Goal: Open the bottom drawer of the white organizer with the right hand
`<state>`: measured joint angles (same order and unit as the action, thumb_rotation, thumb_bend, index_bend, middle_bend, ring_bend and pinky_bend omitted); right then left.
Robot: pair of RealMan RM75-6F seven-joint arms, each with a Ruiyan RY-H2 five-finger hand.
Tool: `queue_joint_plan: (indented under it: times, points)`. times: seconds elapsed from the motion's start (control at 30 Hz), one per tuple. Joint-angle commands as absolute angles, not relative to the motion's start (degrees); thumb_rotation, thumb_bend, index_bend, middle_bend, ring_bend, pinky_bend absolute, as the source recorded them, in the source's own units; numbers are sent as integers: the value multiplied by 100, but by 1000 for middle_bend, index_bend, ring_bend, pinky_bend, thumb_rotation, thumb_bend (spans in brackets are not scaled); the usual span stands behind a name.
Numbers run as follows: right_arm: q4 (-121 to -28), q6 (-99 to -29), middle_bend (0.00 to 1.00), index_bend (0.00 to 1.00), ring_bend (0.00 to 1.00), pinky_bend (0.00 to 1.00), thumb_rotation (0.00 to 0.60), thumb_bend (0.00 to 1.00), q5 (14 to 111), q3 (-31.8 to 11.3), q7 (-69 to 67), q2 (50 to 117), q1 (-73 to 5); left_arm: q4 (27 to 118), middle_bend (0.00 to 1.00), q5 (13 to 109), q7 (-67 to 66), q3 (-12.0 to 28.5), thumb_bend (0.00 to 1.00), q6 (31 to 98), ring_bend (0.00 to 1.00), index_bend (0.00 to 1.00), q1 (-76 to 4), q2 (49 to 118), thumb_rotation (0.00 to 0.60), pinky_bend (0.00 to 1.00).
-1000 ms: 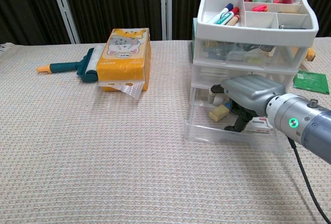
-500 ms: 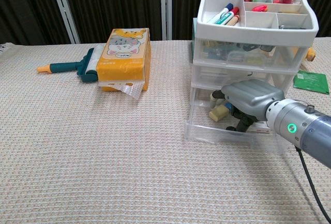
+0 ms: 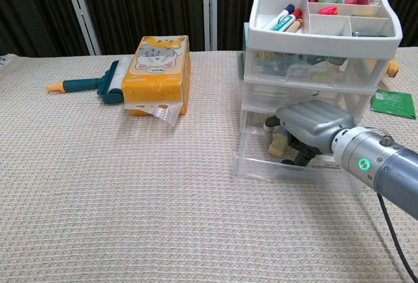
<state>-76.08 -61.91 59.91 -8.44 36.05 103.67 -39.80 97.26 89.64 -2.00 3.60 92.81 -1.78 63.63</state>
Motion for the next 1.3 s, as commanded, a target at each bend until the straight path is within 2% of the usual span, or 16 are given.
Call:
queue_joint_plan:
  times: [0.03, 0.43, 0.97, 1.3]
  points:
    - [-7569, -6200, 1000, 424, 1000, 719, 600, 21, 6030, -856, 3570, 10394, -3975, 9725, 0, 8968, -198, 360, 67, 9283, 0, 0, -180, 6362, 600, 0]
    - [-7333, -6234, 1000, 413, 1000, 717, 600, 22, 6141, -870, 3687, 10444, -3977, 9724, 0, 8954, -193, 360, 67, 9276, 0, 0, -180, 6357, 600, 0]
    - [-7209, -6308, 1000, 480, 1000, 717, 600, 68, 6387, -864, 3586, 10482, -3916, 9749, 0, 8986, -199, 342, 67, 9292, 0, 0, -174, 6353, 600, 0]
    - [-7028, -6230, 1000, 455, 1000, 716, 600, 74, 6531, -864, 3416, 10591, -3927, 9741, 0, 8966, -184, 346, 68, 9274, 0, 0, -180, 6345, 600, 0]
